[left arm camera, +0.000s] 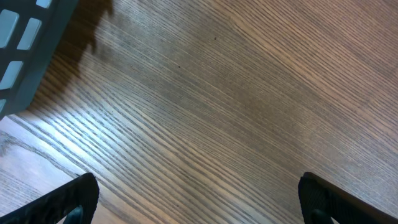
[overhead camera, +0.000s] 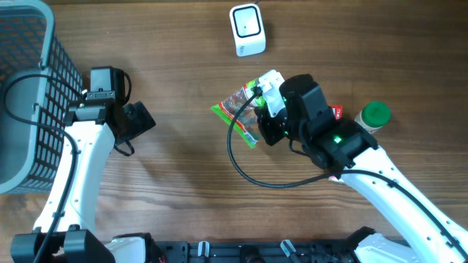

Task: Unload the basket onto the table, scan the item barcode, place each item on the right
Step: 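Lift the gummy bag and carry it toward the scanner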

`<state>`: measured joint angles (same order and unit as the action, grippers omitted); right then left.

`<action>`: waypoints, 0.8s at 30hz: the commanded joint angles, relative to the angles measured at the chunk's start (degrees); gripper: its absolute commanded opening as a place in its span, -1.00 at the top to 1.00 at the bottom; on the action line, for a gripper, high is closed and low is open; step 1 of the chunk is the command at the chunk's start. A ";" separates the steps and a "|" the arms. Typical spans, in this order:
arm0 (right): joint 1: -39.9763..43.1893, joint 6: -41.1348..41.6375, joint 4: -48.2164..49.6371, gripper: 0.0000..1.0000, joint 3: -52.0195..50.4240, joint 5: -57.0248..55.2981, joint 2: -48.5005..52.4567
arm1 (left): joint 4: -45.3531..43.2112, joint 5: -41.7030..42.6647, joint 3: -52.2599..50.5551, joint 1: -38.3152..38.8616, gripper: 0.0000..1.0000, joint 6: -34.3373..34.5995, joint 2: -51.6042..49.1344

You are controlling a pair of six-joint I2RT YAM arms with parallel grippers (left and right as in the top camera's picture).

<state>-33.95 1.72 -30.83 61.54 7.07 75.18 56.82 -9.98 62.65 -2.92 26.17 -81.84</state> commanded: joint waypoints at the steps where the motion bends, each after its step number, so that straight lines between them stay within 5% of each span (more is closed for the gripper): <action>1: -0.24 1.44 0.28 0.91 0.94 9.05 -0.39 | 0.00 0.11 0.79 -0.26 -1.00 -0.46 0.20; 10: -0.09 2.93 1.57 0.92 4.11 9.20 -0.39 | 0.00 0.11 0.81 -0.26 -1.00 -0.46 0.20; 24: -0.09 -0.42 -28.63 0.92 47.21 -6.56 9.64 | 0.00 0.11 0.81 -0.26 -1.00 -0.46 0.20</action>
<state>-33.95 2.55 -57.52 100.38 8.36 81.43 56.80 -9.98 62.65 -2.92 26.17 -81.84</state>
